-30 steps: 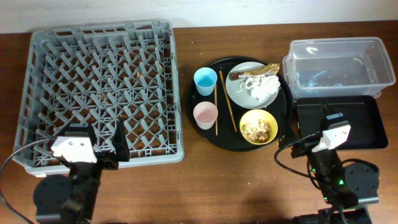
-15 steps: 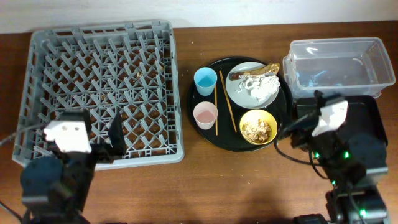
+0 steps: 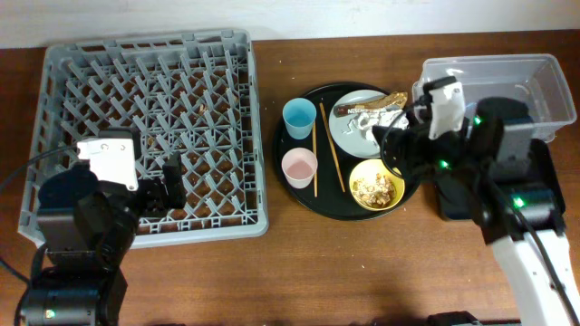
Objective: Sort waste into correct bins and load items into the dishwasher rack
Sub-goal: 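Move the right gripper over the white plate toward the tissue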
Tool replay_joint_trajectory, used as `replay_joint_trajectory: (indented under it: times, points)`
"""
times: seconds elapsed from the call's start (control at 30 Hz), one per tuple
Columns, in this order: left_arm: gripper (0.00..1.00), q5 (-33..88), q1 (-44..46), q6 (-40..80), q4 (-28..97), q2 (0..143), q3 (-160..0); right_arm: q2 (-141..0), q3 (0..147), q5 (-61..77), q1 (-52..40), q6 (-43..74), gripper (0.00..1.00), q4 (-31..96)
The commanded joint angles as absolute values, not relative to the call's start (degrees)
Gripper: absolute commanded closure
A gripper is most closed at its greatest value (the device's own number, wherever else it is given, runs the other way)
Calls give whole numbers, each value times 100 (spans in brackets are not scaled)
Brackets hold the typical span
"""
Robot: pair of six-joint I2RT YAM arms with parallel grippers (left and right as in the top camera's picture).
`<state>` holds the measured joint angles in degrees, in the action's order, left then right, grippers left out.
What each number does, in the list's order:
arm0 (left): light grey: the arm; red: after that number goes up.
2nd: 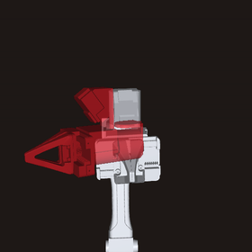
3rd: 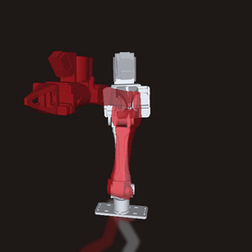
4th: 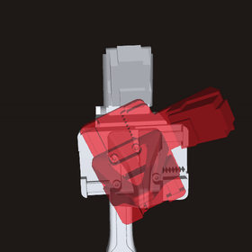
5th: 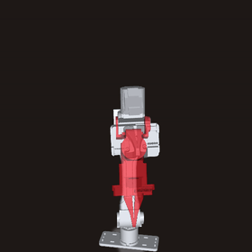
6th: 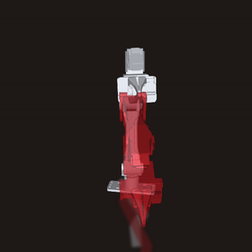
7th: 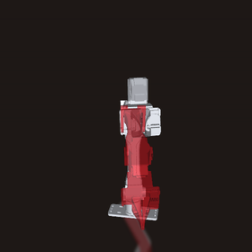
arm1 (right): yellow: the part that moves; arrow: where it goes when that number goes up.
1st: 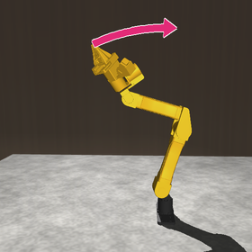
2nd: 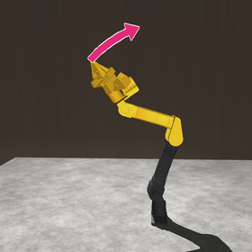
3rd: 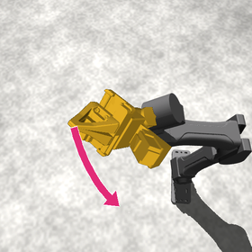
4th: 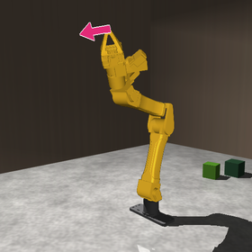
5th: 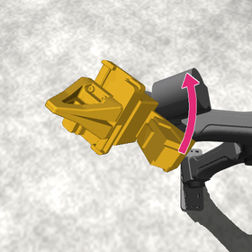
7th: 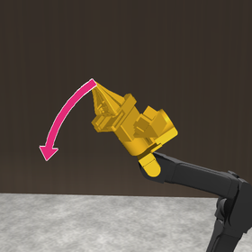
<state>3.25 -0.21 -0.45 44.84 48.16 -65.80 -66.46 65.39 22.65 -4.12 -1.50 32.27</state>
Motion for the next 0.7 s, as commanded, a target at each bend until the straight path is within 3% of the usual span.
replay_joint_trajectory:
  times: [0.0, 0.23, 0.33, 0.67]
  points:
    - [0, 384, -56, -134, 4480, 4794, -6700, -7122, 6707, 2163, -423, 91, 2, 3199]
    - [0, 364, -56, -134, 4473, 4794, -6700, -8971, 8403, -204, -1081, 1269, 2, 4167]
    - [0, 364, -56, -134, 4567, 4794, -6700, -9870, 8665, -355, -1122, 1341, 2, 3957]
    - [0, 364, -56, -134, 4622, 4794, -6698, -11474, 8659, -972, -1122, -425, 0, 3588]
